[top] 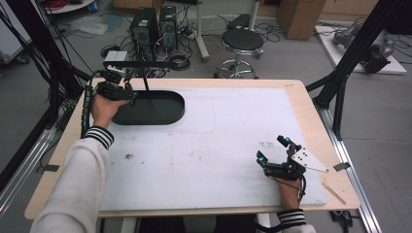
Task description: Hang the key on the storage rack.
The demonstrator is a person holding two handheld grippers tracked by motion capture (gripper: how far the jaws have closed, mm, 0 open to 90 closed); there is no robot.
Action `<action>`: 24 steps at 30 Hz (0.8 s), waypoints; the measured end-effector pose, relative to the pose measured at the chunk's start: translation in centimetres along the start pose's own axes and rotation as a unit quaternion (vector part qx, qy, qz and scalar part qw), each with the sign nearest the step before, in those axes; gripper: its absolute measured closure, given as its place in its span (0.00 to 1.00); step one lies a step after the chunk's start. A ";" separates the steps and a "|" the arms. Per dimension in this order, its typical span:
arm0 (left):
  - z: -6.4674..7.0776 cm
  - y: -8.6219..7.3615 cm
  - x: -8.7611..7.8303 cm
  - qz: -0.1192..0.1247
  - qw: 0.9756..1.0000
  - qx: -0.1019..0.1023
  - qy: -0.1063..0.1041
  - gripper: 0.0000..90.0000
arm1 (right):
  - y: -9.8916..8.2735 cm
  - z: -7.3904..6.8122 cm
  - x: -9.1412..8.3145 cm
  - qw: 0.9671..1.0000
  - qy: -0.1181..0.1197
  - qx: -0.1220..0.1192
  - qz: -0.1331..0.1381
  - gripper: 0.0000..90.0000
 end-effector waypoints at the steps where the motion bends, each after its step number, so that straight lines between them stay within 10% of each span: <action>1: 0.1 -0.1 -0.2 0.008 1.000 0.005 -0.003 0.21 | 0.0 0.0 0.0 1.000 0.002 -0.001 0.000 0.00; 4: 0.4 -0.9 -1.3 0.066 0.998 0.004 -0.024 0.07 | 0.0 -0.1 0.1 1.000 0.004 -0.008 0.000 0.00; 6: 0.5 -1.5 -2.3 0.110 0.993 -0.007 -0.047 0.02 | 0.0 -0.1 0.0 1.000 0.003 -0.009 0.000 0.00; 10: 1.6 -2.9 -4.3 0.179 0.982 0.035 -0.050 0.02 | 0.0 -0.1 0.0 1.000 0.003 -0.008 0.003 0.00; 19: 5.4 -7.8 -7.7 0.268 0.957 0.063 -0.087 0.02 | 0.0 0.0 0.0 1.000 0.004 -0.003 0.003 0.00; 24: 6.7 -10.5 -8.7 0.296 0.949 0.059 -0.096 0.02 | -0.1 0.0 0.0 1.000 0.005 -0.002 0.002 0.00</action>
Point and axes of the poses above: each handheld gripper's, and its own axes: x roughly forward along the jaws, y roughly out of its top, z roughly to its right, the point moved 1 cm from there along x, roughly forward along the jaws, and after that the axes turned 8 degrees about x, right-handed, at the moved point
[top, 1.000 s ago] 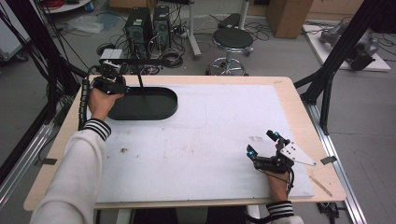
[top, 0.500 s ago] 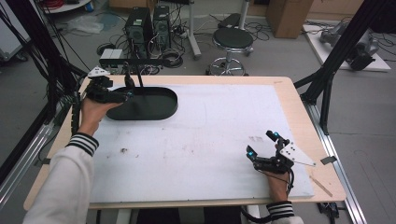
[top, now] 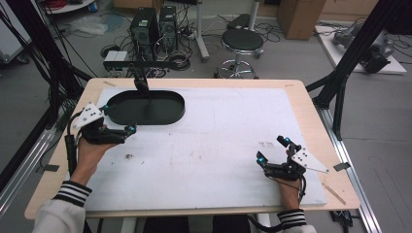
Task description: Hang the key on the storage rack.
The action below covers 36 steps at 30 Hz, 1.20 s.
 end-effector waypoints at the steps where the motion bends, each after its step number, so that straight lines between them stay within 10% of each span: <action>1: 0.3 -0.3 -0.4 0.006 1.000 -0.001 -0.001 0.02 | 0.0 0.0 0.0 1.000 -0.001 0.000 0.000 0.00; 21: 4.1 -7.8 -5.5 0.097 0.995 -0.021 0.022 0.02 | 0.0 -0.1 0.0 1.000 -0.007 -0.007 0.000 0.00; 36: 3.9 -7.9 -5.8 0.108 0.993 -0.029 0.024 0.02 | 0.0 -0.1 0.0 1.000 -0.007 -0.008 0.000 0.00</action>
Point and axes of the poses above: each handheld gripper's, and its own axes: x roughly forward along the jaws, y roughly out of its top, z roughly to its right, the point moved 1 cm from there along x, roughly forward along the jaws, and after that the axes turned 8 degrees about x, right-handed, at the moved point
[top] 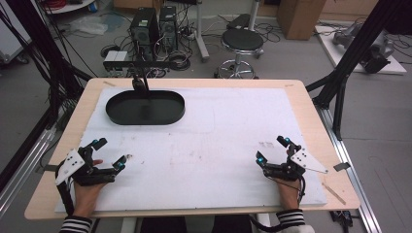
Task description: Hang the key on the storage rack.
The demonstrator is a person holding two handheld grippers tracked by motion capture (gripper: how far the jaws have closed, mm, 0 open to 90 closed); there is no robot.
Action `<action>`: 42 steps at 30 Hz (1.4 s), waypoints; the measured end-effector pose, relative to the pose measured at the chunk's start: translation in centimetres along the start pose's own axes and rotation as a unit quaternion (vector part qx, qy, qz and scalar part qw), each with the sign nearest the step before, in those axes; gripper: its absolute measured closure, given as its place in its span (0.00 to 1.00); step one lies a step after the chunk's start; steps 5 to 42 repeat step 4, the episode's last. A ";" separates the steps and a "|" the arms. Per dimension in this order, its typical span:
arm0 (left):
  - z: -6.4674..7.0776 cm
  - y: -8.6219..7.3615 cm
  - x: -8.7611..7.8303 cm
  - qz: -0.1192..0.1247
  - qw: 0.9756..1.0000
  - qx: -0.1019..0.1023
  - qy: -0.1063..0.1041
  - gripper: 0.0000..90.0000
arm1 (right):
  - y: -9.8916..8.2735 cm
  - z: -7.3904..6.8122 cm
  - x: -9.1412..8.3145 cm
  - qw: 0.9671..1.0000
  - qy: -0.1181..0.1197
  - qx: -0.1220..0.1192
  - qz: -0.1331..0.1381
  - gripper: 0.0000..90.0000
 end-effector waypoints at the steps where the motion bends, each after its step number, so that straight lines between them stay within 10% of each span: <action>1: 0.0 0.0 0.0 0.000 1.000 0.000 0.000 0.02 | 0.0 0.0 0.0 1.000 0.000 0.001 -0.001 0.00; 42: -0.1 0.0 0.0 0.001 1.000 -0.001 0.000 0.02 | 0.0 -0.1 0.0 1.000 -0.001 0.001 -0.002 0.00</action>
Point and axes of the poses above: each handheld gripper's, and its own axes: x roughly forward along the jaws, y roughly out of its top, z roughly to its right, the point moved 1 cm from there along x, roughly forward along the jaws, and after that the axes turned 8 degrees about x, right-handed, at the moved point
